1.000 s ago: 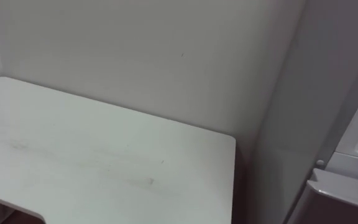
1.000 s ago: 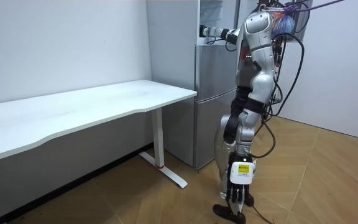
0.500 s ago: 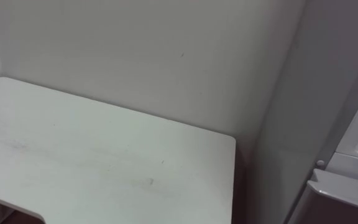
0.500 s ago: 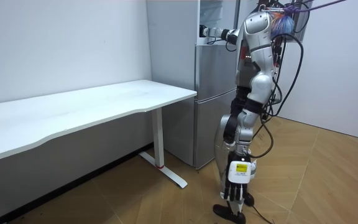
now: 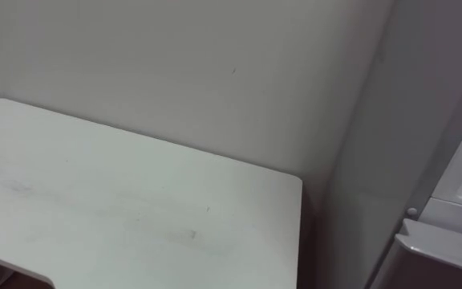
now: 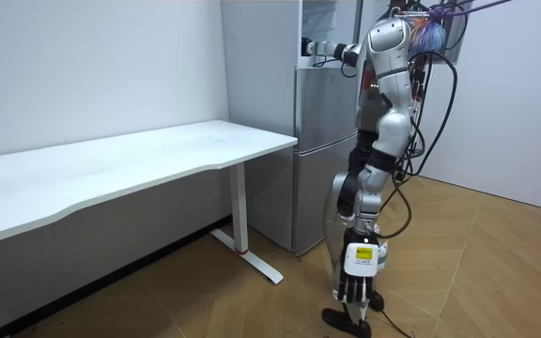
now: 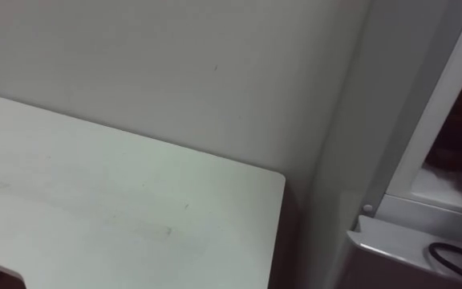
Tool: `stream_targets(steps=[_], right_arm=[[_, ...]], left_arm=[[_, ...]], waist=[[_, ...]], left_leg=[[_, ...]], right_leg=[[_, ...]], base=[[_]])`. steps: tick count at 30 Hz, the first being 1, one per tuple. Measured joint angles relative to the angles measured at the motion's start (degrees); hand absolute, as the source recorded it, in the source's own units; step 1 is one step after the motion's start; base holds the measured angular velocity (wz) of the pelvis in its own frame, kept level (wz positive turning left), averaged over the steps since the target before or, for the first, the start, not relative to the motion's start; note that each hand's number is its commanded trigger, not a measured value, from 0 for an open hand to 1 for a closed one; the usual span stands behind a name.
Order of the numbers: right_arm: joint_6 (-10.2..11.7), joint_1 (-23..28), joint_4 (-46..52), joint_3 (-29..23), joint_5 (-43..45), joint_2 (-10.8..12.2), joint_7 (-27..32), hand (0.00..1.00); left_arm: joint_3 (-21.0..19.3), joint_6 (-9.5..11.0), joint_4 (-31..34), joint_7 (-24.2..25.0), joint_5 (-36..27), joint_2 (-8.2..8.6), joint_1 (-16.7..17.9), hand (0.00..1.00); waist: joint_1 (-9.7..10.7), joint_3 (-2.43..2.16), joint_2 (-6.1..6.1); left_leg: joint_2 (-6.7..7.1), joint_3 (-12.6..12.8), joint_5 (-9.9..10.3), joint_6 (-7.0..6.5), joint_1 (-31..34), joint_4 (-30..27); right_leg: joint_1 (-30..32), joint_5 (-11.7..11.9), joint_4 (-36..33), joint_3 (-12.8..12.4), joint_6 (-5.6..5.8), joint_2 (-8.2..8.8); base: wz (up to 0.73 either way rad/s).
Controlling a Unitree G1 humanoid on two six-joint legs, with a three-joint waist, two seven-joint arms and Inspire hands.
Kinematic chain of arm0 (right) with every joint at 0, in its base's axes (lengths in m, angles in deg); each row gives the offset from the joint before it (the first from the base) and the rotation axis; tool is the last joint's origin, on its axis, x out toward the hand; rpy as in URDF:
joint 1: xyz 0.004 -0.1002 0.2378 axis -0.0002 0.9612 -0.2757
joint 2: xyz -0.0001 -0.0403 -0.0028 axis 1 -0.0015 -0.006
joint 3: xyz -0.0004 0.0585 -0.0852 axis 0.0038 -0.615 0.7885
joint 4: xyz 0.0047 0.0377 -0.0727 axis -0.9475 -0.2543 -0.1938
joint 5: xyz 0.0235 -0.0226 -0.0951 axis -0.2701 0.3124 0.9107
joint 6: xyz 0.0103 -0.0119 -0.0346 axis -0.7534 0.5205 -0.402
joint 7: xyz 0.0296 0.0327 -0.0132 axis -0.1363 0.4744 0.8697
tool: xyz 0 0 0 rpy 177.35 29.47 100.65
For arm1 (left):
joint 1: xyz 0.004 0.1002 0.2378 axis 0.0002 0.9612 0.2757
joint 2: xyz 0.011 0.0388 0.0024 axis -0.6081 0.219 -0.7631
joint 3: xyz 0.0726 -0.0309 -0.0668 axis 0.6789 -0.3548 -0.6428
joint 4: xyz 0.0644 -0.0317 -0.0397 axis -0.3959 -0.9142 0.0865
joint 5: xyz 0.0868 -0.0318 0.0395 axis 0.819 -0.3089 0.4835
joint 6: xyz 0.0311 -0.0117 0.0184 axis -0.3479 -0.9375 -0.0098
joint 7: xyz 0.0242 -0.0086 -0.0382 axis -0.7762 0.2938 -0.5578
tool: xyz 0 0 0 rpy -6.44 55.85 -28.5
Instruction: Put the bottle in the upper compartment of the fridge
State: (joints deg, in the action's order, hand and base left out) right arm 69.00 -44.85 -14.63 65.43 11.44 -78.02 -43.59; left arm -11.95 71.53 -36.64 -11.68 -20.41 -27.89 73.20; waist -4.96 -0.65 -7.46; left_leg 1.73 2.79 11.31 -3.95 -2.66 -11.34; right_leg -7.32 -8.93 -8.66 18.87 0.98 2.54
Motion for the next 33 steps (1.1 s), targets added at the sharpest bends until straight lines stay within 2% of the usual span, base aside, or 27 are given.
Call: stream_targets(steps=[6, 10, 13, 16, 21, 24, 28, 30, 33], right_arm=[[-0.18, 0.0, 0.85, -0.06, -0.63, 0.0, 0.67, 0.0], [-0.23, 0.73, 4.63, -0.1, -0.63, 0.0, 1.14, 0.0], [-0.6, 2.34, 9.35, -0.13, 0.51, 0.01, 1.74, 0.0], [-0.94, 3.64, 13.09, -0.14, 1.41, 0.01, 3.1, 0.0], [-1.49, 7.21, 19.68, -0.77, -0.73, 0.01, 6.96, 0.0], [-1.5, 12.17, 27.02, -2.77, -0.54, 0.02, 8.91, 0.0], [-1.33, 16.29, 34.92, -4.49, 1.65, 0.51, 11.61, 0.0], [-1.09, 16.95, 36.99, -4.77, 3.55, 0.89, 13.39, 0.0], [-0.5, 17.39, 40.53, -4.8, 8.31, 2.11, 16.37, 0.0]], left_arm=[[0.03, -0.04, 0.15, 0.2, 0.06, 0.03, -0.01, 0.0], [0.02, -0.02, 0.16, 0.54, 0.07, 0.22, -0.33, 0.0], [0.07, 0.07, 0.15, -0.31, -0.24, 0.24, -0.98, 0.0], [0.07, 1.1, 0.19, -0.65, -1.11, 0.25, -1.52, 0.0], [0.08, 1.67, 0.52, -1.7, -0.83, 0.26, -1.44, 0.0], [0.05, 2.41, 0.72, -1.75, -0.87, 0.27, -1.8, 0.0], [0.1, 4.13, 0.79, -1.91, -1.62, 0.49, -2.0, 0.0], [0.16, 5.01, 0.41, -1.91, -1.48, 0.71, -2.21, 0.0], [0.68, 5.74, -0.75, -1.92, -2.77, 0.97, -2.19, 0.0]], waist=[[0.26, 0.13, 0.2], [0.97, 0.52, 0.89], [1.76, 0.45, 1.28], [2.33, 0.25, 1.82], [3.43, -0.05, 1.41], [3.47, -0.22, 1.16], [3.52, 0.02, 1.53], [3.5, 0.21, 1.81], [4.51, 0.51, 2.28]], left_leg=[[0.0, 0.1, 0.0, 0.0, 0.1, 0.04], [0.02, 0.38, 0.0, -0.01, 0.16, 0.03], [0.02, 0.4, 0.0, -0.01, 0.34, 0.09], [0.01, 0.51, -0.01, -0.01, 0.42, 0.29], [-0.07, 1.49, -0.03, 0.0, -0.03, 0.87], [-0.03, 1.86, 0.01, -0.05, -0.26, 1.18], [0.0, 2.38, 0.04, -0.12, -1.14, 1.71], [-0.02, 2.61, 0.08, -0.18, -1.23, 1.71], [-0.05, 2.95, 0.12, -0.22, -1.35, 1.81]], right_leg=[[0.02, 0.0, 0.02, 0.27, 0.0, 0.05], [0.43, 0.0, 0.01, 0.18, 0.0, 0.1], [0.49, 0.0, 0.02, 0.04, 0.0, 0.06], [0.5, 0.0, 0.02, 0.04, 0.0, 0.08], [0.49, -0.01, 0.02, -0.3, 0.01, 0.07], [0.6, -0.01, 0.03, -1.29, 0.01, 0.07], [0.25, -0.02, 0.02, -1.83, 0.03, 0.12], [0.25, -0.02, 0.02, -2.28, 0.04, 0.07], [0.37, -0.04, 0.03, -2.94, 0.06, 0.02]], base=[[-0.01], [-0.03], [0.0], [0.0], [-0.06], [-0.07], [-0.1], [-0.07], [-0.08]])
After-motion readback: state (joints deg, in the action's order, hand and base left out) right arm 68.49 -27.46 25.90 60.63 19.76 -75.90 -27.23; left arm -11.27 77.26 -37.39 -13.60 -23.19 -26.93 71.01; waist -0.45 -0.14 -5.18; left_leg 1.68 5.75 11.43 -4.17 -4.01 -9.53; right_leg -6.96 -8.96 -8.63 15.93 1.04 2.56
